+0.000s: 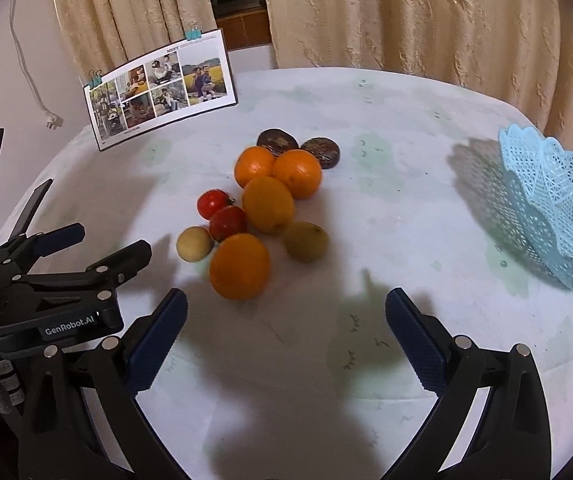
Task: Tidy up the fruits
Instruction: 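Move the right gripper toward the large orange at the fruit cluster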
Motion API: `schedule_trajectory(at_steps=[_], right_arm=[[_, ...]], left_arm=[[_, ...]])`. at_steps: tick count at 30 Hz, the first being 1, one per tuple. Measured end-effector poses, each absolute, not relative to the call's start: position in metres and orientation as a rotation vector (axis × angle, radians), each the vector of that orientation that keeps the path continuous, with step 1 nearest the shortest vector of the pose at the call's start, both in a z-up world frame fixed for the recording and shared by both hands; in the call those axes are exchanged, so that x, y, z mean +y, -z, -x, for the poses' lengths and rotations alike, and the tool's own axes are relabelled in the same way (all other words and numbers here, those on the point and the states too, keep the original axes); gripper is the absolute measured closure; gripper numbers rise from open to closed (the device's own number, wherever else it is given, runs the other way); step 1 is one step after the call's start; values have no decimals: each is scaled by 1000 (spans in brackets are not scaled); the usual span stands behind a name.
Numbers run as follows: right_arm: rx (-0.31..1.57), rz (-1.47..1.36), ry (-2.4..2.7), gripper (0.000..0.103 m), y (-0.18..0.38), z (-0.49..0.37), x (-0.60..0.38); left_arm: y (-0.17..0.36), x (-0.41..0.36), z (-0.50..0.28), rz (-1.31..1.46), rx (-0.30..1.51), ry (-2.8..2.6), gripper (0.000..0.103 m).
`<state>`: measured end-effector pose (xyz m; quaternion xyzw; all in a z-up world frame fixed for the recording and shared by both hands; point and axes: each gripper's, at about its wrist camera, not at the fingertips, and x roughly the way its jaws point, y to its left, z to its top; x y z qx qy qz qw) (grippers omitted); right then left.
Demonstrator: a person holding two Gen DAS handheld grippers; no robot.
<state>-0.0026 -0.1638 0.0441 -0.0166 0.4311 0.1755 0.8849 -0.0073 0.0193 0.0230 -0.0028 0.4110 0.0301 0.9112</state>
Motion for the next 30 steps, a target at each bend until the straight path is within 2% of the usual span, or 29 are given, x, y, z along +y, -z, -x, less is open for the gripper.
schedule_trajectory(at_steps=[22, 26, 30], right_arm=[[877, 6, -372, 2, -46, 2, -152], [884, 10, -378, 10, -45, 1, -147], [886, 11, -387, 11, -43, 0, -142]], left_arm=[[-34, 31, 10, 8, 790, -109, 5], [-35, 32, 10, 9, 790, -110, 5], [-35, 32, 10, 9, 789, -110, 5]])
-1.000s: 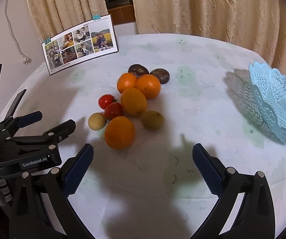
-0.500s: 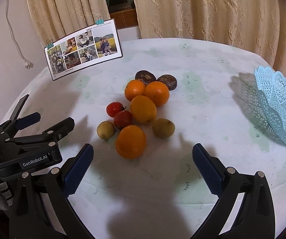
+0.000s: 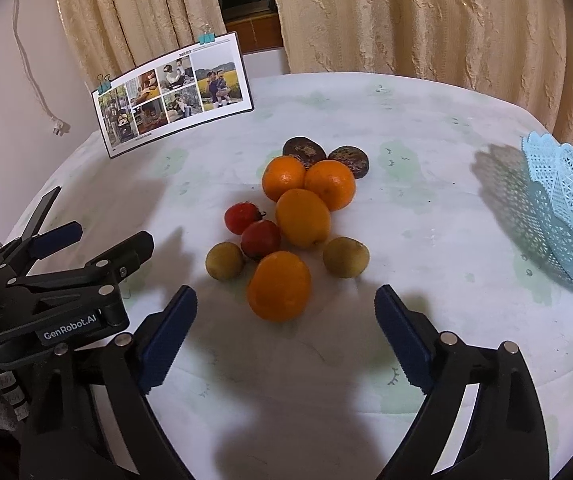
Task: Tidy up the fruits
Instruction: 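Move the right gripper toward the large orange at the fruit cluster, then grasp the large orange with the right gripper and lift it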
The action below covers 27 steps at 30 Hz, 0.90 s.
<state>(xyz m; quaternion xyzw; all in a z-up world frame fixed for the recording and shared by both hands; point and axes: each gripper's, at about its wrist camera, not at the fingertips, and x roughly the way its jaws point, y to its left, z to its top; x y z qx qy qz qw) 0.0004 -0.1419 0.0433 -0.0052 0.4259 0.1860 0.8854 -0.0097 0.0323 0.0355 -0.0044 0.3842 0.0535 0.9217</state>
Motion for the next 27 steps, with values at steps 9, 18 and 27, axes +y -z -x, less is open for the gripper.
schedule_trajectory(at_steps=[9, 18, 27], right_arm=[[900, -2, -383, 19, -39, -5, -143], [901, -12, -382, 19, -38, -7, -144], [906, -16, -387, 31, -36, -7, -142]], left_arm=[[-36, 35, 11, 13, 787, -112, 5], [-35, 35, 10, 14, 792, -114, 5], [-35, 35, 9, 17, 794, -116, 5]])
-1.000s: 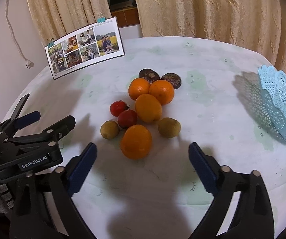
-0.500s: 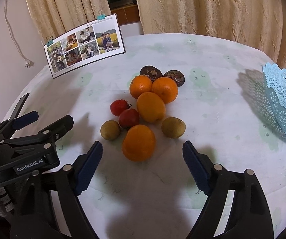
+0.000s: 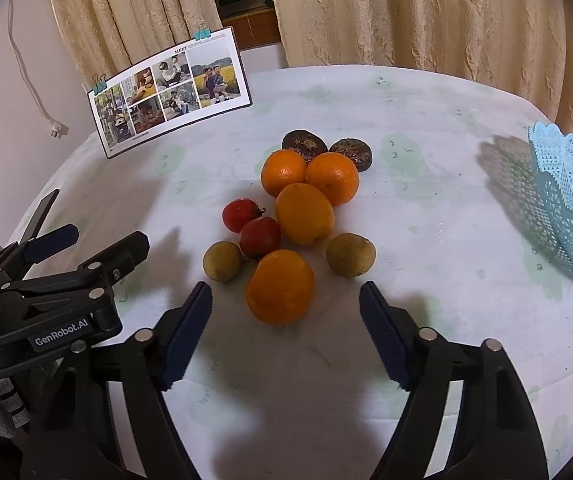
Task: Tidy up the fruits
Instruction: 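Grasp the large orange with the right gripper and lift it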
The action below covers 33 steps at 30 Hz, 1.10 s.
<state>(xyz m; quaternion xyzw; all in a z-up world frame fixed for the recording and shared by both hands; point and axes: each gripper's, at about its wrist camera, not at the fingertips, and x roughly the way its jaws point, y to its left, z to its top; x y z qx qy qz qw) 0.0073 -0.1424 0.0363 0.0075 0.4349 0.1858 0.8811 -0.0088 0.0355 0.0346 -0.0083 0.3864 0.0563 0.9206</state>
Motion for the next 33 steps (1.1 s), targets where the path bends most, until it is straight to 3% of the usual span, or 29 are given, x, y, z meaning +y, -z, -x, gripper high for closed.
schedule_trajectory(at_steps=[2, 6, 8, 26, 33], right_arm=[[914, -16, -390, 36, -35, -9, -141], [939, -13, -400, 59, -28, -12, -137], [939, -20, -399, 66, -29, -11, -138], [777, -163, -292, 66, -74, 1, -212], [745, -227, -208, 66, -79, -1, -256]], left_arm=[[-35, 36, 9, 16, 792, -119, 5], [-34, 36, 8, 14, 791, -121, 5], [-34, 37, 8, 11, 791, -123, 5], [-33, 2, 2, 11, 845, 14, 5], [-20, -17, -10, 25, 903, 112, 28]])
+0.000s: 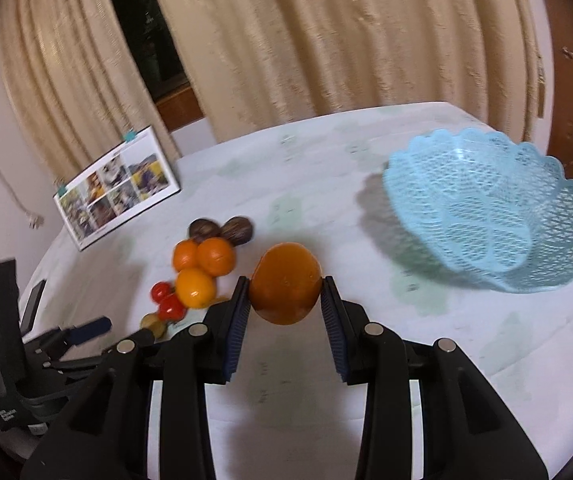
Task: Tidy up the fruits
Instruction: 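Carry the orange into the blue basket with the right gripper while the left gripper grasps a small brown fruit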
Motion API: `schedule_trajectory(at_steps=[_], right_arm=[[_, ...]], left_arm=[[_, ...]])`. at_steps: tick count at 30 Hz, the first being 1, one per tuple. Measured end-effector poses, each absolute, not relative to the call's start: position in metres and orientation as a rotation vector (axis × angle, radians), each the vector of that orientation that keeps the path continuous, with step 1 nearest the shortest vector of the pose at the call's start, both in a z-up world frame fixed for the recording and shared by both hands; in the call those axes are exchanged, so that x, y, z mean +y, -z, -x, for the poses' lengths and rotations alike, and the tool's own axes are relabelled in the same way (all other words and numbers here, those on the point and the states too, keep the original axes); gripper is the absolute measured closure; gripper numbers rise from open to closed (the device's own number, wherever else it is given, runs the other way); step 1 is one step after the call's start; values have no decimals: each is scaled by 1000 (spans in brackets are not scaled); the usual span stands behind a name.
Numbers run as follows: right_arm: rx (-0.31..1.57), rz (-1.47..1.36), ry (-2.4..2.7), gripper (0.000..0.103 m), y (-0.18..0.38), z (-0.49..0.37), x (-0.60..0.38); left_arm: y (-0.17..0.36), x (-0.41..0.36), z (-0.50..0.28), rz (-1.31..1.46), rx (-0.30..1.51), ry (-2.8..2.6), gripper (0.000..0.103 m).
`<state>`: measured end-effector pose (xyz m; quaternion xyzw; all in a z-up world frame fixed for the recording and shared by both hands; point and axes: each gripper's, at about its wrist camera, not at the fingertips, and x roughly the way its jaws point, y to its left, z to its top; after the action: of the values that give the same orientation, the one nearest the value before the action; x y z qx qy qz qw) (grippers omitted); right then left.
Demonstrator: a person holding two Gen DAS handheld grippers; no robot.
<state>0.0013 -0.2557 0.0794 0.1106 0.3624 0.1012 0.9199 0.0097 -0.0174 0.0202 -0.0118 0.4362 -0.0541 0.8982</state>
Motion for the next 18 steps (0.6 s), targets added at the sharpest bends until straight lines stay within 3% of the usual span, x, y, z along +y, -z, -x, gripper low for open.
schedule_trajectory(at_steps=[7, 10, 18], right_arm=[[691, -256, -136, 66, -90, -3, -289], [661, -260, -88, 66, -96, -5, -304], [644, -277, 48, 66, -91, -17, -351]], left_arm=[[-11, -24, -18, 25, 925, 143, 65], [-11, -27, -18, 22, 923, 159, 75], [-30, -33, -14, 10, 878, 159, 77]])
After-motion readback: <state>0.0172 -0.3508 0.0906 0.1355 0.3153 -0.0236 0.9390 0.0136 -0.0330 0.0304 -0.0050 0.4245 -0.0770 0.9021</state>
